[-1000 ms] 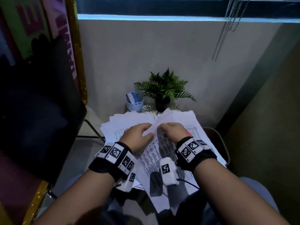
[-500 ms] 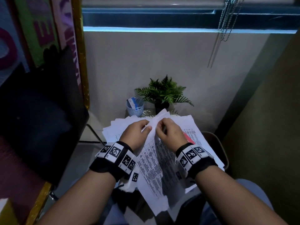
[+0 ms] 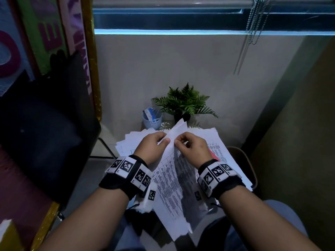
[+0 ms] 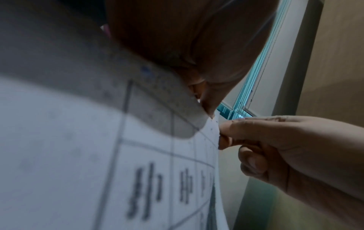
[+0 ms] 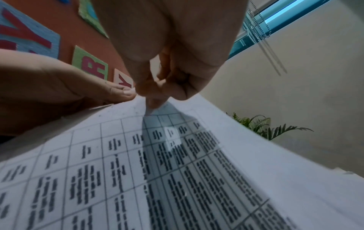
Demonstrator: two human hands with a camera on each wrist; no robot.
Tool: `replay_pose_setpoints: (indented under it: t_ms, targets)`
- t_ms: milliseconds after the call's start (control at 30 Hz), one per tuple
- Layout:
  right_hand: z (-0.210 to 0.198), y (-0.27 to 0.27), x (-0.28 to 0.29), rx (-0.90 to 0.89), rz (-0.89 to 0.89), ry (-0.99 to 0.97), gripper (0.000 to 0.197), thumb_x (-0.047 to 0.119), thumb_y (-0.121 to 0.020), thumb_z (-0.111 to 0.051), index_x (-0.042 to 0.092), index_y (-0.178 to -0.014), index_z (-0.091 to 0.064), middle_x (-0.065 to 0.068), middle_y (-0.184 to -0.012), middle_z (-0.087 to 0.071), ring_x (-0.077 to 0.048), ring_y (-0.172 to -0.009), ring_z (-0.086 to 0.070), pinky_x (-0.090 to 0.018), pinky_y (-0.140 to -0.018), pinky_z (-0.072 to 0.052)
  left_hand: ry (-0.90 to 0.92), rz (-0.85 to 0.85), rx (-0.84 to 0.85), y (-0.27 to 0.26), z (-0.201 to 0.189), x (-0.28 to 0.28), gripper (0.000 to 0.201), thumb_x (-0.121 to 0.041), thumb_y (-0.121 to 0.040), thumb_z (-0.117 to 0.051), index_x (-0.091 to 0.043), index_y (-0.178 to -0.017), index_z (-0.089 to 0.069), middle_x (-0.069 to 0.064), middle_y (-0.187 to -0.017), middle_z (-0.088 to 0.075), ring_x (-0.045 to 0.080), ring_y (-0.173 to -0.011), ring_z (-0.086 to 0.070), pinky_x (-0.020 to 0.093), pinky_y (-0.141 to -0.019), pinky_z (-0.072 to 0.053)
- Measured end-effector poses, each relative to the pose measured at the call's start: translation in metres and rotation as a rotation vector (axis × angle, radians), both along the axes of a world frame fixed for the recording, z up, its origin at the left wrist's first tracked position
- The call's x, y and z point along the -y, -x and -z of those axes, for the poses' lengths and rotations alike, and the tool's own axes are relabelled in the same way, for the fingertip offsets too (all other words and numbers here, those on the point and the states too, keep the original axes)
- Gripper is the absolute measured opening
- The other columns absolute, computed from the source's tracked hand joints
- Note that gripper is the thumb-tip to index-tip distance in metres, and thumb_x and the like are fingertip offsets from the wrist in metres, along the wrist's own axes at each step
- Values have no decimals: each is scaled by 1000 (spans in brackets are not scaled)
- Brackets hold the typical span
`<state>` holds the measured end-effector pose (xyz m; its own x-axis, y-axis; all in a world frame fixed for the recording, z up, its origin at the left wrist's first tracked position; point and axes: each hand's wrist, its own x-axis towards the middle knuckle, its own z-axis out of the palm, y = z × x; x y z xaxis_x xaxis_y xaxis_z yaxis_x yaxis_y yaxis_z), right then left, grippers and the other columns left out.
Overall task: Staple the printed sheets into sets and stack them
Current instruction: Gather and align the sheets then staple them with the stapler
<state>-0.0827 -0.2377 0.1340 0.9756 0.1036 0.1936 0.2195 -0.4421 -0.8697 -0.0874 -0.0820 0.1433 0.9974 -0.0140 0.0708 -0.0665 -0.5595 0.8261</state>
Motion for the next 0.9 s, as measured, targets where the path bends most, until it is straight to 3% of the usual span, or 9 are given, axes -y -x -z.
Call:
replay_pose_setpoints:
  t_ms: [133,233,333,433,533,633,767,833,900]
  targets:
    - [-3,-1,0,1,-4,17,12,15,-85,-64,19,-75,-59,2,-71,-61,3,-48,-53,-7,-50,-39,26,2,-20,0,5,-2,27,-30,-92,-54,-7,-104,-63,17,-113,-63,30,-111,-56,40,-93,-44]
    - [-3,1,-1,17,-1,22,13,12,-84,-64,17,-73,-59,7,-64,-57,3,-50,-52,-7,-53,-38,32,15,-19,2,3,-3,21,-30,-92,-54,-13,-96,-65,13,-107,-65,27,-107,-57,36,-88,-44]
    - [-1,4,-3,70,5,2,11,11,-84,-64,15,-75,-59,9,-62,-55,0,-52,-51,-8,-54,-38,69,5,4,5,-2,-2,24,-26,-91,-54,-23,-68,-59,5,-82,-63,18,-80,-59,28,-72,-39]
    - [0,5,-4,129,16,-5,7,10,-84,-63,12,-78,-62,4,-66,-56,2,-56,-50,-5,-55,-36,15,-1,18,6,-7,0,35,-23,-91,-55,-24,-57,-50,-5,-56,-45,4,-60,-43,27,-65,-33]
    - [0,5,-6,186,22,19,5,9,-84,-62,9,-79,-61,2,-70,-56,1,-56,-50,-6,-56,-34,-10,19,-16,0,-10,-2,33,-24,-90,-54,-24,-58,-49,-8,-59,-45,15,-64,-42,30,-67,-36]
    - [-9,5,-9,241,60,-36,5,7,-85,-61,9,-80,-60,2,-73,-56,-1,-52,-49,-7,-54,-33,-304,129,-49,-2,-9,-1,31,-27,-91,-51,-23,-60,-47,-4,-65,-50,21,-72,-50,31,-66,-39]
    - [-28,-8,-6,239,109,-53,6,11,-89,-59,10,-83,-60,4,-72,-56,-1,-51,-48,-9,-52,-34,-463,75,-33,3,3,-2,17,-35,-94,-46,-25,-84,-55,0,-89,-61,23,-89,-56,31,-70,-43]
    - [-24,-16,6,131,133,-30,7,13,-89,-58,13,-81,-58,1,-74,-57,-5,-56,-50,-18,-59,-41,-423,34,-30,-1,3,-7,15,-35,-94,-47,-25,-90,-58,3,-100,-65,24,-95,-56,30,-73,-41]
    - [-9,-23,25,15,197,5,9,13,-87,-57,10,-79,-57,-4,-76,-58,-21,-67,-55,-30,-66,-44,-383,10,-35,-7,3,-13,18,-34,-94,-48,-23,-97,-61,6,-107,-65,25,-99,-56,29,-75,-39]
